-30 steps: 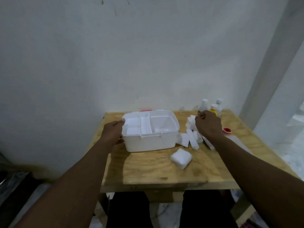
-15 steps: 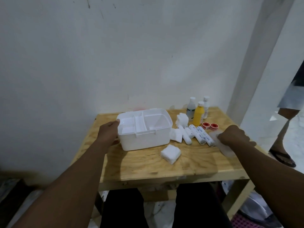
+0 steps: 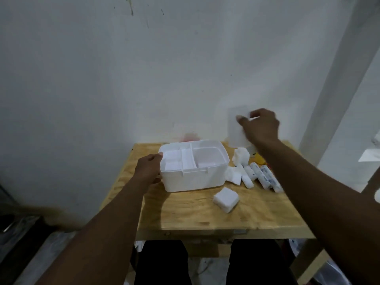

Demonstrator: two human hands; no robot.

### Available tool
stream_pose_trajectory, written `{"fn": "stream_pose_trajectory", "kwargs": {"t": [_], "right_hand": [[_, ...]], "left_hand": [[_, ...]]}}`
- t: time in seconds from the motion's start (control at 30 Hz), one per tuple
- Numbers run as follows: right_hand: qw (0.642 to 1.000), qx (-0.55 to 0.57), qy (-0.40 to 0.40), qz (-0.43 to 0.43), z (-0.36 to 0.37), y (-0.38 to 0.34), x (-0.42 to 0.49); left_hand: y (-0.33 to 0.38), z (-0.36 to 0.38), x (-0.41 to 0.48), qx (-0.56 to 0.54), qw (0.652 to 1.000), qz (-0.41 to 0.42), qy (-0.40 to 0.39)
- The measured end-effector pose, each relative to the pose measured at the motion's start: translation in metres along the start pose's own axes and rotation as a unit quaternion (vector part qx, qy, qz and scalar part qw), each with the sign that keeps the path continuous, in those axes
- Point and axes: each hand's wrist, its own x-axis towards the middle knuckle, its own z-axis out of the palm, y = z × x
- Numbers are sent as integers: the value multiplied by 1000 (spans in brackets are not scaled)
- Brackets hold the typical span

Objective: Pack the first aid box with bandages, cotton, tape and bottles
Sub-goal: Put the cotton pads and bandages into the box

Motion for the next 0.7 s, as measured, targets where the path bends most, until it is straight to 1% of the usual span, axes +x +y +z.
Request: {"fn": "stream_pose_trajectory", "kwargs": {"t": [0.03,0.07,0.13,0.2,0.37,0.5,0.7], "right_hand": [[1000,8,-21,1,13,-6,-4],[999,-8,-46,-6,26,-9,-9],[991,-94,-93,-25,45,-7,-19],[976,-172,-130,-39,60,0,-25],[923,-304,-232,-43,89,9,-36],[894,-350,-277,-48,105,18,-41],[857,-379,-349,0,105,9,-36]], "left_hand": [[0,0,0,1,1000,0,-1],[0,0,0,0,1000,1,-3],[0,0,-1,1,1000,3,-3],[0,1,-1,6,1000,5,-1],[1,1,0,16,1000,7,3],[0,2,1,21,1000,3,-1],[-1,4,1,25,1000,0,6]]}}
